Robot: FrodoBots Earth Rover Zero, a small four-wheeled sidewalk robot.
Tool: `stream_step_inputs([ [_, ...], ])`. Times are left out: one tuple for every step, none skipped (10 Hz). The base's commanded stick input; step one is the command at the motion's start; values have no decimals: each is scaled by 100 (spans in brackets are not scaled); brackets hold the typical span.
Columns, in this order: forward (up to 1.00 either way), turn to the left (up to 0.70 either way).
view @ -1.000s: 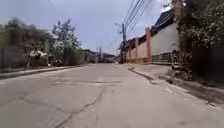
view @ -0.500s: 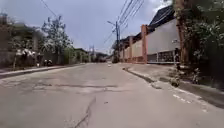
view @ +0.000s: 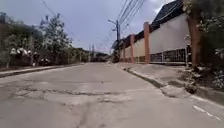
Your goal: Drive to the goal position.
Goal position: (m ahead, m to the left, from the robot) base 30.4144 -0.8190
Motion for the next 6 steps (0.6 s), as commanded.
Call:
stream_step_inputs([
  [100,0],
  [100,0],
  [100,0],
  [100,0],
  [100,0],
  [100,0],
])
